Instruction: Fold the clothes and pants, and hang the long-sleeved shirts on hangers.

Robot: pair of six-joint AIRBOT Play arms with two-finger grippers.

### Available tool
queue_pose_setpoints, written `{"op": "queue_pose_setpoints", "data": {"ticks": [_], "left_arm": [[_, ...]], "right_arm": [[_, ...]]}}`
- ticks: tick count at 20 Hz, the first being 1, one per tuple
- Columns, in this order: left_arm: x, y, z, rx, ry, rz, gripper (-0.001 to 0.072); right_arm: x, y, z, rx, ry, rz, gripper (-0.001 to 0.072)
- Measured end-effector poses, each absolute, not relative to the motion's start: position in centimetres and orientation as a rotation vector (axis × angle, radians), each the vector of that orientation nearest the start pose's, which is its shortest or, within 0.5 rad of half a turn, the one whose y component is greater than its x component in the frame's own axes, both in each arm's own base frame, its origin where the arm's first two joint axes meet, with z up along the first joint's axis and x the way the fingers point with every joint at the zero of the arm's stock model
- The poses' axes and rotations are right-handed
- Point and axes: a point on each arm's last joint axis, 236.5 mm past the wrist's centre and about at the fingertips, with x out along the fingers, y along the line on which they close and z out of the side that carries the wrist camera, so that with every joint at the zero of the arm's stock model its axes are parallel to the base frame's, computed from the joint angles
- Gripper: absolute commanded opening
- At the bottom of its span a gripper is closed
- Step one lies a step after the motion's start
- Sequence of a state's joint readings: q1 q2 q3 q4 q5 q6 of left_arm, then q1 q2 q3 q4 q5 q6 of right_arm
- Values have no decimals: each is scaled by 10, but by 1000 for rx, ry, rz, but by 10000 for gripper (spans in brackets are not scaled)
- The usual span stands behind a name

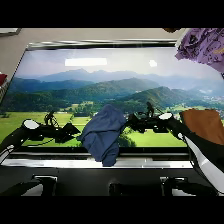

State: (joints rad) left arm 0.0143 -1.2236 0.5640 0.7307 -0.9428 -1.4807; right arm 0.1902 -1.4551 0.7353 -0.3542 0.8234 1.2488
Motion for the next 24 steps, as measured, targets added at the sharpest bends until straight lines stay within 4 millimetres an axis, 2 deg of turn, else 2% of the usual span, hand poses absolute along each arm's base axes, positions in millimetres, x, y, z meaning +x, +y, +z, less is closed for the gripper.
{"op": "queue_pose_setpoints", "data": {"ticks": [1,2,3,4,6,7,8,16,18,19,21,23,24], "left_arm": [[273,-139,-95,-866,1477,-188,466],[273,-140,-96,-868,1479,-189,356],[273,-140,-97,-867,1483,-190,285],[273,-140,-97,-871,1482,-191,240],[272,-141,-97,-872,1488,-195,199],[272,-141,-97,-873,1489,-194,72],[271,-142,-97,-873,1491,-196,27],[264,-155,-97,-831,1512,-246,12],[270,-155,-92,-822,1493,-257,10],[276,-153,-86,-815,1474,-264,10],[299,-143,-64,-770,1401,-280,10],[328,-121,-27,-676,1314,-280,10],[347,-104,0,-613,1244,-261,9]], "right_arm": [[334,230,-82,938,1366,420,21],[333,231,-82,938,1368,422,21],[333,231,-82,939,1368,422,21],[333,231,-82,938,1369,422,21],[333,231,-81,939,1370,424,21],[333,231,-82,939,1370,424,21],[333,231,-82,939,1369,422,21],[335,230,-81,940,1359,418,20],[340,229,-73,931,1331,423,18],[345,228,-65,918,1301,434,18],[364,226,-36,868,1213,473,18],[391,219,10,791,1091,523,18],[404,215,37,747,1033,546,18]]}}
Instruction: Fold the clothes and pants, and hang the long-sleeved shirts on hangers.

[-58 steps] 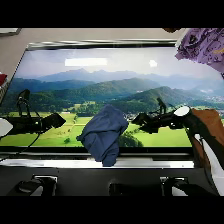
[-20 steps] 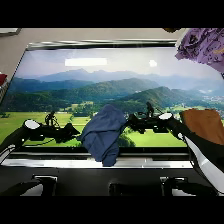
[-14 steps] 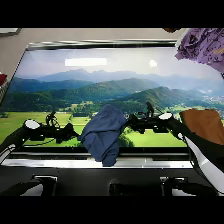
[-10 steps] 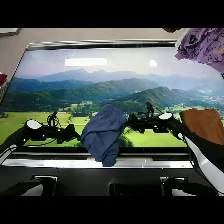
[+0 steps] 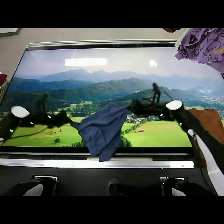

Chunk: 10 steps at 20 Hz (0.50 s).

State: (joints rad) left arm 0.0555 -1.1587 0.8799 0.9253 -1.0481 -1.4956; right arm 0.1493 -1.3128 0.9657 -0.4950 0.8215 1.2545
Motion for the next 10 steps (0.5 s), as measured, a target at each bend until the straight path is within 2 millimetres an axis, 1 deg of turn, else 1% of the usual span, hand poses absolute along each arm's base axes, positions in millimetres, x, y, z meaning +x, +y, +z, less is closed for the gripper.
{"op": "queue_pose_setpoints", "data": {"ticks": [1,2,3,4,5,6,7,8,9,10], "left_arm": [[363,-85,30,-549,1172,-230,10],[379,-63,67,-482,1087,-185,10],[392,-42,107,-427,992,-137,9],[400,-20,154,-375,883,-77,10],[402,1,201,-334,778,-15,10],[399,18,246,-303,674,42,10],[390,31,289,-285,575,92,10],[376,43,330,-267,479,139,11],[359,50,366,-258,388,170,10],[341,54,394,-257,319,193,10]], "right_arm": [[416,209,68,697,965,564,18],[428,201,104,637,885,580,18],[435,194,139,570,809,592,18],[440,186,180,498,720,599,19],[440,178,219,425,637,597,19],[438,169,254,365,562,583,19],[431,159,290,304,484,561,19],[422,149,323,255,411,538,19],[410,140,352,212,344,512,19],[394,130,380,173,278,482,19]]}}
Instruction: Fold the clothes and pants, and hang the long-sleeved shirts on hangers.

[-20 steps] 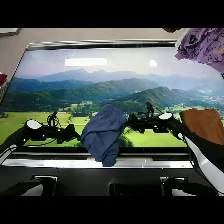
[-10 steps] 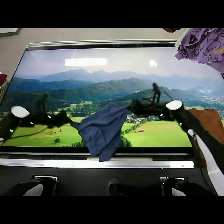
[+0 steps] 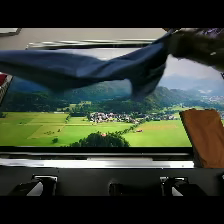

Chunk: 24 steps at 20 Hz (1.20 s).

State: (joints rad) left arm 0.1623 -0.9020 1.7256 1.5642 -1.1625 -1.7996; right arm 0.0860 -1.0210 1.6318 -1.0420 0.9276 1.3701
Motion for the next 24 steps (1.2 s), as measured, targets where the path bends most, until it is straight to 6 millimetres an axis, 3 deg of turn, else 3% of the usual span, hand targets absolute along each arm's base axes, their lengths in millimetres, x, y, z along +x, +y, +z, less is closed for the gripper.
{"op": "queue_pose_setpoints", "data": {"ticks": [3,6,9,11,13,15,19,22,24], "left_arm": [[283,64,448,-284,163,261,10],[242,71,468,-312,92,310,10],[240,73,458,-333,131,328,10],[262,73,433,-331,218,329,10],[299,75,390,-318,360,325,10],[342,79,333,-308,524,331,11],[416,85,192,-307,873,348,14],[450,78,92,-324,1082,362,15],[464,67,42,-349,1170,365,14]], "right_arm": [[344,103,438,107,137,395,19],[305,83,471,99,45,325,19],[301,76,471,136,57,295,19],[322,75,451,175,134,277,20],[357,78,410,234,274,259,20],[398,84,354,295,449,236,21],[474,104,213,430,812,186,21],[516,115,104,525,1014,132,25],[536,122,46,584,1084,109,25]]}}
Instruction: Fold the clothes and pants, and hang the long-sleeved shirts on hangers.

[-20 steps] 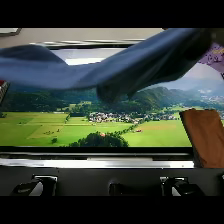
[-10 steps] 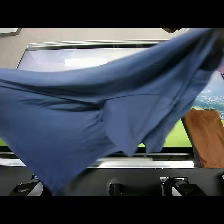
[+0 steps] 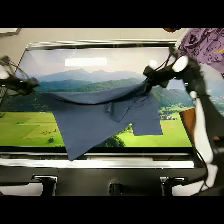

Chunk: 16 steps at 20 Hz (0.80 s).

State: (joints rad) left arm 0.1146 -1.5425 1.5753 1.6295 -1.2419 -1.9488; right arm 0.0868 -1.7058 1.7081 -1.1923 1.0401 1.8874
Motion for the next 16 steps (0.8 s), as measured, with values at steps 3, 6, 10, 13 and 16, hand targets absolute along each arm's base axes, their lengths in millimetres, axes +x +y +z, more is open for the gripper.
{"op": "queue_pose_setpoints", "data": {"ticks": [3,6,10,13,16], "left_arm": [[480,45,-1,-400,1219,337,52],[494,40,-7,-441,1196,324,720],[497,68,33,-468,1117,340,720],[480,94,69,-482,1081,346,720],[455,107,90,-481,1099,344,720]], "right_arm": [[553,129,-10,657,1131,83,390],[562,125,-22,706,1128,71,466],[563,75,3,769,1117,122,492],[545,15,10,767,1139,184,492],[522,-25,-5,774,1196,235,492]]}}
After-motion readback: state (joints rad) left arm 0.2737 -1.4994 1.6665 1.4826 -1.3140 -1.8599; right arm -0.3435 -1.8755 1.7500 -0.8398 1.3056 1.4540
